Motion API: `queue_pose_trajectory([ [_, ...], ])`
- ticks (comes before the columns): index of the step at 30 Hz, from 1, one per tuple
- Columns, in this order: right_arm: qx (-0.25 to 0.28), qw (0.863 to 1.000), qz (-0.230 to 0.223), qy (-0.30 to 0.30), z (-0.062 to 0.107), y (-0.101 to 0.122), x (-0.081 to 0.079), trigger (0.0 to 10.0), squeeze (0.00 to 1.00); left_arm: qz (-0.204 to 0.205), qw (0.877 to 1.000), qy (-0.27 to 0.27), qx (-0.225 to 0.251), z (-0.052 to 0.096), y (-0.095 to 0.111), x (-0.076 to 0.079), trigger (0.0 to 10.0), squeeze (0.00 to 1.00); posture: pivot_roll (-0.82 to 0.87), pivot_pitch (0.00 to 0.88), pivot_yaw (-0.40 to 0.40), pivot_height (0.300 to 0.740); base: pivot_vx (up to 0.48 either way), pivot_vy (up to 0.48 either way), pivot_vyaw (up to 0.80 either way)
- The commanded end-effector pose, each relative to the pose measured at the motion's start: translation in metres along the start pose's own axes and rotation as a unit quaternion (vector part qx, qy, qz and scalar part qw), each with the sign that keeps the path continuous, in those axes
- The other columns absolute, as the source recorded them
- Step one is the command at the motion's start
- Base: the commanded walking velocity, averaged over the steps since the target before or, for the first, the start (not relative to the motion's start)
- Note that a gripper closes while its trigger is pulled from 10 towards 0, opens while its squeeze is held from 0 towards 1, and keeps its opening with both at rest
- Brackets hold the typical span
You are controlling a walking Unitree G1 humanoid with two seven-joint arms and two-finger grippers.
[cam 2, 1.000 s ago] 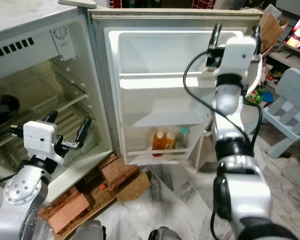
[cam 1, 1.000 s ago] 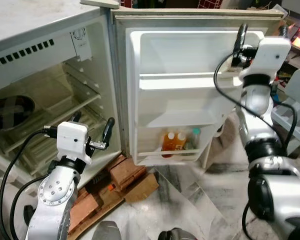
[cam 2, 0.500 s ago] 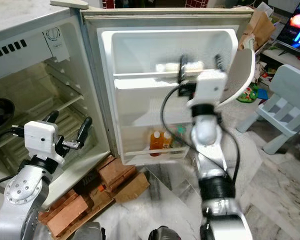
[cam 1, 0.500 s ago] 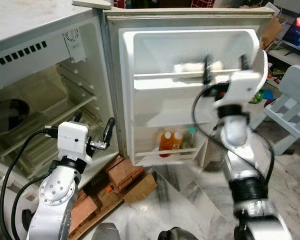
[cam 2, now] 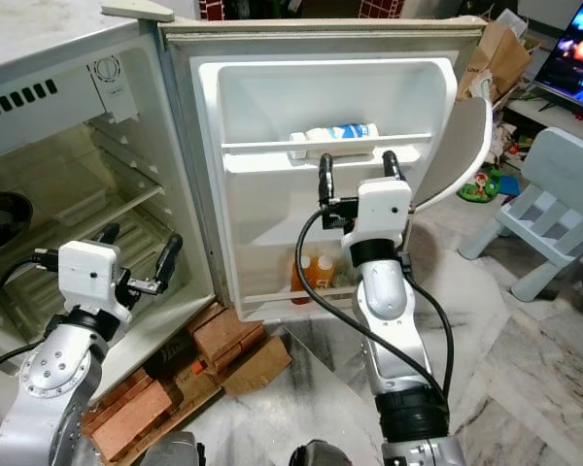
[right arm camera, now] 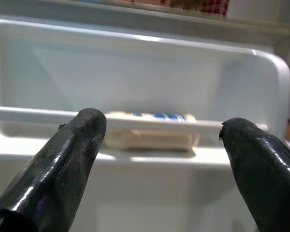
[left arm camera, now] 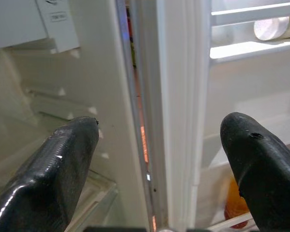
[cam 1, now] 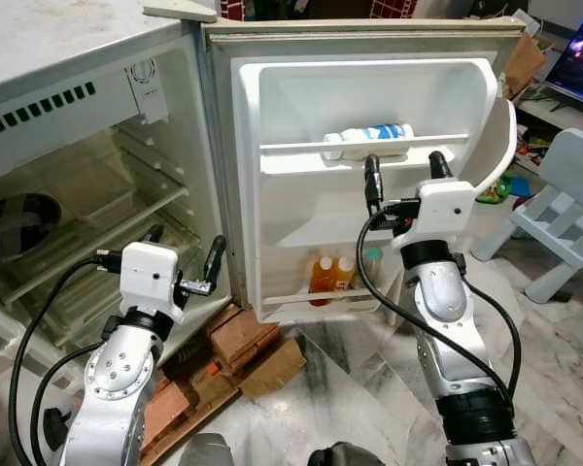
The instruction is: Restocking fridge
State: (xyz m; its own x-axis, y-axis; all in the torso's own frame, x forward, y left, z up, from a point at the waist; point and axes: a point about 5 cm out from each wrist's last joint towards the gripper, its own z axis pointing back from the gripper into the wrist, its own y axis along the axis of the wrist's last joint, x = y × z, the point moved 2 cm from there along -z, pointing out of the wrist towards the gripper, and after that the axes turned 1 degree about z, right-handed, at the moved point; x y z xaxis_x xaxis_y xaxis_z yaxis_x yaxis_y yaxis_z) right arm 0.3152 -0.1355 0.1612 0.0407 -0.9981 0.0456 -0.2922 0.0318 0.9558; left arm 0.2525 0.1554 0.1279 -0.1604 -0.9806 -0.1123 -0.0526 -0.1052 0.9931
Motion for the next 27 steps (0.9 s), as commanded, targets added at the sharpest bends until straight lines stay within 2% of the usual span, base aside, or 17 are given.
queue_pose_trajectory([
  [1,-0.013,1.0,-0.008,-0.004,0.002,-0.003,0.006,10.0,0.55,0.003,1.0,-0.003,0.002,-0.003,-0.001,0.003,10.0,0.0,0.22,0.0,-0.041,0.74,0.0,-0.48,0.0],
  [2,-0.025,1.0,-0.016,0.008,0.005,-0.008,0.003,10.0,0.25,0.004,1.0,-0.002,0.002,-0.004,-0.001,0.004,10.0,0.0,0.21,0.0,-0.044,0.74,0.0,-0.48,0.0],
  [3,-0.028,0.999,-0.02,0.012,0.005,-0.009,0.002,10.0,0.16,0.004,1.0,-0.002,0.002,-0.005,-0.001,0.005,10.0,0.0,0.21,0.0,-0.044,0.74,0.0,-0.48,0.0],
  [4,-0.042,0.998,-0.037,0.029,0.007,-0.014,-0.003,10.0,0.0,0.004,1.0,0.0,0.003,-0.006,-0.002,0.005,10.0,0.0,0.21,0.0,-0.047,0.74,0.0,-0.48,0.0],
  [12,-0.085,0.988,-0.071,0.106,0.016,-0.034,-0.025,10.0,0.0,-0.008,1.0,0.023,0.006,-0.011,-0.003,-0.004,10.0,0.0,0.23,0.0,-0.074,0.74,0.0,-0.48,0.0],
  [17,-0.09,0.987,-0.067,0.117,0.009,-0.037,-0.026,10.0,0.0,0.0,0.999,0.034,0.008,-0.017,-0.001,-0.008,10.0,0.0,0.23,0.0,-0.077,0.74,0.0,-0.48,0.0],
  [27,-0.055,0.989,-0.051,0.129,-0.004,-0.024,-0.026,10.0,0.0,-0.029,0.999,0.042,0.011,-0.015,-0.001,-0.011,10.0,0.0,0.22,0.0,-0.061,0.74,0.0,-0.48,0.0],
])
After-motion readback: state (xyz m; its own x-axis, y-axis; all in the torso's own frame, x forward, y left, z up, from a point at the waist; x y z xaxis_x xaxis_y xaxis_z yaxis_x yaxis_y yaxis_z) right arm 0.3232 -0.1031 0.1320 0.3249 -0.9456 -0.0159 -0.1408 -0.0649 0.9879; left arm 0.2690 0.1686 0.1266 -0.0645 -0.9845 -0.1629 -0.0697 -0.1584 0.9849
